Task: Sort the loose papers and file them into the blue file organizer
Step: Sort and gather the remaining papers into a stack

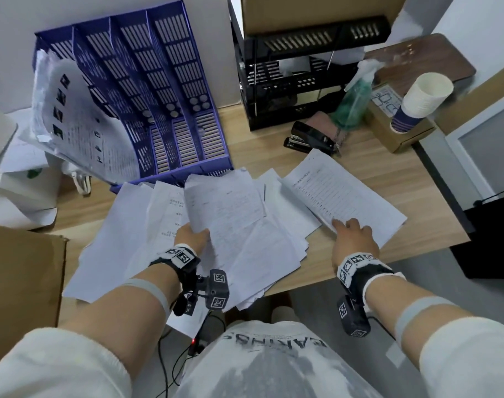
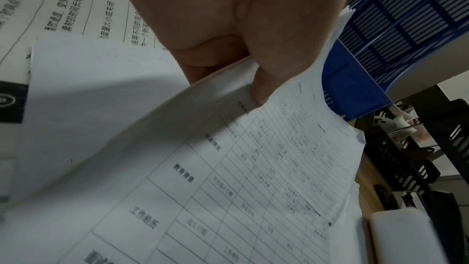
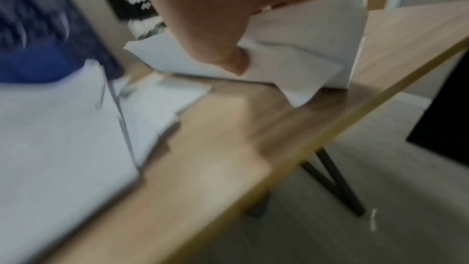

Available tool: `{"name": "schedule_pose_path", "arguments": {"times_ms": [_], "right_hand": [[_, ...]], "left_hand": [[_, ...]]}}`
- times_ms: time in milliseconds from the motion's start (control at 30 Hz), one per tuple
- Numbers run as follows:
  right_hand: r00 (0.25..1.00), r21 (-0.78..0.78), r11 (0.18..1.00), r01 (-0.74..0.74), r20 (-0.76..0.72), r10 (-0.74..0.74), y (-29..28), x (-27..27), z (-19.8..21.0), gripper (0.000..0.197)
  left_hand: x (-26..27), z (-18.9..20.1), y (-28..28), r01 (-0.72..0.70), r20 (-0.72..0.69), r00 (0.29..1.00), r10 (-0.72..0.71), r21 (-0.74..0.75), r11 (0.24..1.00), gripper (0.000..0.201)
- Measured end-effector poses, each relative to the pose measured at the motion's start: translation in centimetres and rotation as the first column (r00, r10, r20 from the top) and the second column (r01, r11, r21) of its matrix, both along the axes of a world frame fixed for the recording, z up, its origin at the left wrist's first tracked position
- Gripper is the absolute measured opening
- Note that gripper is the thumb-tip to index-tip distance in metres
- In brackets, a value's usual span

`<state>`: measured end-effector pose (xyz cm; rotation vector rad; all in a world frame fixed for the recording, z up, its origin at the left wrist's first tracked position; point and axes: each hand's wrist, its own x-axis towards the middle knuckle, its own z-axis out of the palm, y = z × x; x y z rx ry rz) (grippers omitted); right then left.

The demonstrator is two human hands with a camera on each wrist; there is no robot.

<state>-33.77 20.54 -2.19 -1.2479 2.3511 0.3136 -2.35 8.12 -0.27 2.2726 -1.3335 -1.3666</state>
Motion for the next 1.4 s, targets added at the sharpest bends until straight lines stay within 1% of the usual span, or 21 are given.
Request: {"name": "schedule_pose_path", "arguments": {"times_ms": [100, 167, 233, 333, 367, 467, 533, 600, 667, 767, 800, 900, 967, 1000, 1033, 1067, 1133, 1167, 1233, 1300, 1400], "right_hand": [[0.963, -0.195, 0.952, 0.234, 0.184, -0.199, -0.6, 0.2, 1.7, 0.038], [0.932, -0.277, 0.913, 0.298, 0.293, -0.215, -0.8, 1.6, 3.0, 0.028], [0.917, -0.311, 0.917, 0.251, 0.38, -0.122, -0.9, 3.8, 4.3, 0.024], [0.877, -0.234, 0.968, 0.091, 0.479, 0.034, -1.2, 7.6, 5.7, 0.046], [0.865, -0.197, 0.98, 0.022, 0.495, 0.08, -1.4, 8.9, 6.2, 0.049], [0.79, -0.183, 0.973, -0.139, 0.572, 0.22, -1.6, 12.3, 6.3, 0.053], [0.734, -0.148, 0.971, -0.186, 0.636, 0.238, -1.6, 13.4, 5.5, 0.059], [0.701, -0.071, 0.981, -0.181, 0.69, 0.179, -1.7, 13.4, 4.4, 0.055], [0.701, -0.078, 0.99, -0.116, 0.699, 0.137, -1.8, 12.5, 3.8, 0.049], [0.826, -0.209, 0.971, 0.119, 0.563, 0.02, -2.5, 10.0, 3.6, 0.069], [0.834, -0.217, 0.953, 0.211, 0.549, -0.06, -2.8, 9.2, 3.6, 0.082], [0.726, -0.139, 0.927, 0.349, 0.665, -0.174, -3.3, 7.9, 3.4, 0.115], [0.672, -0.118, 0.927, 0.355, 0.721, -0.166, -3.3, 7.9, 3.6, 0.111], [0.661, -0.117, 0.933, 0.342, 0.735, -0.15, -3.3, 8.2, 4.0, 0.095], [0.662, -0.117, 0.941, 0.318, 0.738, -0.131, -3.3, 8.5, 4.5, 0.071], [0.679, -0.111, 0.946, 0.304, 0.722, -0.133, -3.2, 8.7, 4.6, 0.049], [0.738, -0.139, 0.933, 0.333, 0.654, -0.167, -2.9, 9.0, 4.6, 0.027], [0.758, -0.159, 0.914, 0.373, 0.621, -0.201, -2.7, 9.2, 4.6, 0.025], [0.775, -0.176, 0.883, 0.436, 0.572, -0.269, -2.1, 9.3, 4.6, 0.025], [0.781, -0.162, 0.872, 0.461, 0.541, -0.313, -1.5, 9.0, 4.4, 0.026], [0.765, -0.101, 0.869, 0.484, 0.532, -0.364, -0.6, 8.9, 4.3, 0.03]], "left_hand": [[-0.4, -0.2, 0.5, -0.037, -0.063, 0.997, 0.039, 0.028, 0.999, 0.018], [-0.9, -0.2, 0.8, -0.054, -0.122, 0.991, 0.06, 0.057, 0.997, 0.015], [-1.8, -0.1, 1.2, -0.039, -0.195, 0.979, 0.055, 0.081, 0.996, 0.024], [-2.9, 0.1, 1.5, -0.044, -0.367, 0.926, 0.088, 0.127, 0.991, 0.056], [-3.3, 0.6, 1.7, -0.04, -0.444, 0.889, 0.107, 0.157, 0.987, 0.061], [-4.3, 2.6, 2.4, 0.074, -0.594, 0.8, 0.082, 0.233, 0.97, 0.053], [-4.0, 2.2, 2.8, 0.131, -0.583, 0.813, 0.003, 0.188, 0.973, 0.046], [-3.1, 1.2, 2.9, 0.156, -0.448, 0.889, -0.095, 0.1, 0.983, 0.038], [-1.8, 0.5, 2.7, 0.172, -0.303, 0.941, -0.153, 0.035, 0.985, 0.036], [0.0, -0.1, 2.4, 0.122, -0.374, 0.922, -0.103, 0.027, 0.992, 0.047], [0.6, 0.0, 2.4, 0.117, -0.413, 0.906, -0.096, 0.027, 0.993, 0.048], [1.7, 0.8, 2.4, 0.132, -0.571, 0.816, -0.088, 0.035, 0.991, 0.036], [2.6, 0.9, 2.3, 0.139, -0.66, 0.748, -0.073, 0.049, 0.989, 0.033], [3.1, 0.8, 2.3, 0.14, -0.664, 0.744, -0.076, 0.043, 0.989, 0.033], [3.6, 0.4, 2.1, 0.131, -0.632, 0.77, -0.09, 0.018, 0.991, 0.031], [4.3, 0.2, 1.9, 0.131, -0.534, 0.836, -0.124, -0.025, 0.991, 0.027], [6.0, -0.2, 1.5, 0.111, -0.175, 0.976, -0.133, -0.131, 0.985, 0.022], [7.0, -0.4, 1.3, 0.093, 0.052, 0.995, -0.085, -0.188, 0.978, 0.021], [9.5, -0.1, 1.2, 0.073, 0.359, 0.933, 0.02, -0.243, 0.967, 0.035], [11.8, -0.5, 1.0, 0.045, 0.413, 0.91, 0.036, -0.186, 0.982, 0.056], [13.2, -1.6, 0.7, 0.024, 0.339, 0.941, -0.012, -0.031, 0.999, 0.072]]}}
